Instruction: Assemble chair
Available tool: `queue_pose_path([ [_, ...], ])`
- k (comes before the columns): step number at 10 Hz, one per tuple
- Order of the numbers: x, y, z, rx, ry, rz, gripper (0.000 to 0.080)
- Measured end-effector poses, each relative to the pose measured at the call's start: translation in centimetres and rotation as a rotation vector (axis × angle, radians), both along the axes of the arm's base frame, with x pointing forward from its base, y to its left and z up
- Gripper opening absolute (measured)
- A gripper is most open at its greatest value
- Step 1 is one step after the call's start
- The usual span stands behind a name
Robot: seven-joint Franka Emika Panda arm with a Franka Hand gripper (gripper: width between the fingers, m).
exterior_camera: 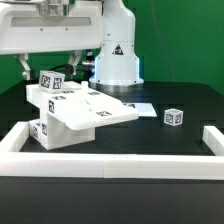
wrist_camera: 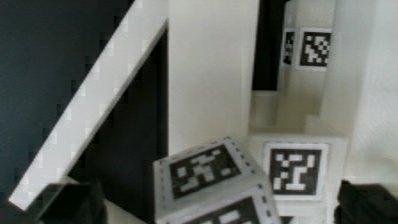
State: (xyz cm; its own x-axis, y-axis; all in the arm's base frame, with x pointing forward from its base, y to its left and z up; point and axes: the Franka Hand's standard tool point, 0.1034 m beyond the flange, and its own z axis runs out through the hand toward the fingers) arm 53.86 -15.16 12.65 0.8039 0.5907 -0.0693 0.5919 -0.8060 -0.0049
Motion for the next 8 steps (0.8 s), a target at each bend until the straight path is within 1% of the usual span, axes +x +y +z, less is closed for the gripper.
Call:
queue_pose_path([
  [1,-0.03,-0.09,0.00,0.000,0.000,-0.001,0.0649],
  [3,-0.09,-0.23,-0.01,0.000,0.000,-0.005,0.0378],
  [4,-0.10,-0.27,-0.01,0.000,0.000,-0.006,0.0378],
  [5,-0.12,-0.28,-0.02,-0.001,0.000,-0.019,0.0283],
  [8,-0.16,-0.33,-0.04,-0.003,-0.001,-0.058,0.0284],
])
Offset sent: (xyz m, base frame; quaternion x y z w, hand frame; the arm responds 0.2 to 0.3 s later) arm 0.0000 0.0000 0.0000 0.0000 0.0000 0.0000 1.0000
